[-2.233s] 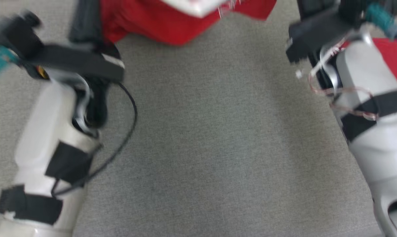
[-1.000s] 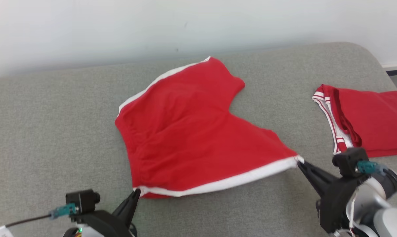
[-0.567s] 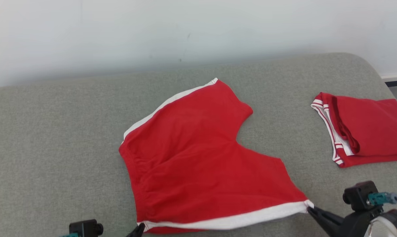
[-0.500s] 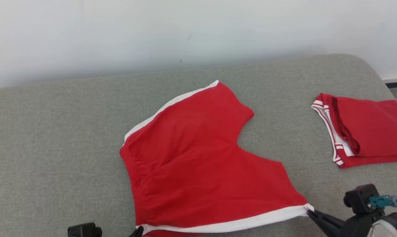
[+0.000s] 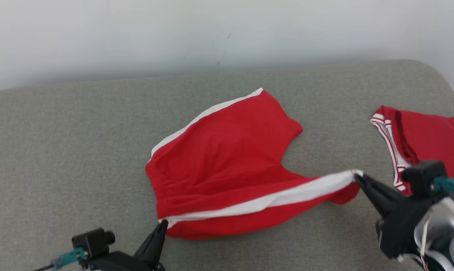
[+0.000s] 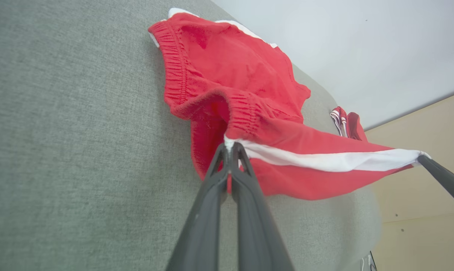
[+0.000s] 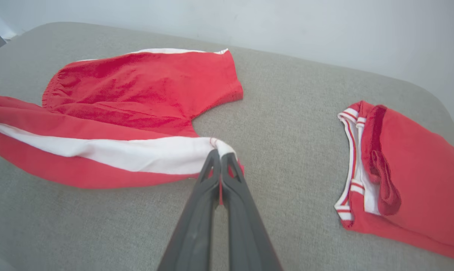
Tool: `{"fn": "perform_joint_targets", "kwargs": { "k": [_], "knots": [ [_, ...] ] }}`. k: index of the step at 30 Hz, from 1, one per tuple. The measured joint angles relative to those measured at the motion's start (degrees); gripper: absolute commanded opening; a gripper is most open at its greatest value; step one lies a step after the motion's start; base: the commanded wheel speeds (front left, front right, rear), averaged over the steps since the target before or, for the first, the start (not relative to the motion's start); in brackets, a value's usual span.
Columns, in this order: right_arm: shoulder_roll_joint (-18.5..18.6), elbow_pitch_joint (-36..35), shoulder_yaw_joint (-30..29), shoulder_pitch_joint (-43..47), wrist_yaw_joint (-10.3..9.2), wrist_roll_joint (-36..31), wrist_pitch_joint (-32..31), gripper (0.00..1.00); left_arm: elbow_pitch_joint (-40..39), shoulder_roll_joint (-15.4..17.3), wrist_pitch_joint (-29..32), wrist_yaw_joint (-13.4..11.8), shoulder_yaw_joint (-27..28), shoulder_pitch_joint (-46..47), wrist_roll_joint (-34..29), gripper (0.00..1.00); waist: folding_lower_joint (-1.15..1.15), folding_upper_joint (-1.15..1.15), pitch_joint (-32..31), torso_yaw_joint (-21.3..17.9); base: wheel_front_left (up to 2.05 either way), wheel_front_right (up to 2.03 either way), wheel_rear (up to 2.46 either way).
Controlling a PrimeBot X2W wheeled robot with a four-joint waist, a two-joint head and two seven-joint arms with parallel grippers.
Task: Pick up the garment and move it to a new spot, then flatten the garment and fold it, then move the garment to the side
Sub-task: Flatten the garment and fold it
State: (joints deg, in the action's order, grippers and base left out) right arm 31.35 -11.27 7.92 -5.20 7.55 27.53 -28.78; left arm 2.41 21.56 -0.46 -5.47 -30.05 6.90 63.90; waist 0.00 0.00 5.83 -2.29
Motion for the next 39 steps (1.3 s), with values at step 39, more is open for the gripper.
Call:
{"fn": "perform_joint_targets", "kwargs": {
  "k": [39],
  "knots": [
    [-4.4,55.0,20.9,-56.6,0.01,-8.0,28.3,0.0,21.4,-14.5,-10.2,1.7,1.7,30.6,-5.2,0.0,0.01,0.01,16.4,9.2,0.0,0.0,0.0]
  ]
}}
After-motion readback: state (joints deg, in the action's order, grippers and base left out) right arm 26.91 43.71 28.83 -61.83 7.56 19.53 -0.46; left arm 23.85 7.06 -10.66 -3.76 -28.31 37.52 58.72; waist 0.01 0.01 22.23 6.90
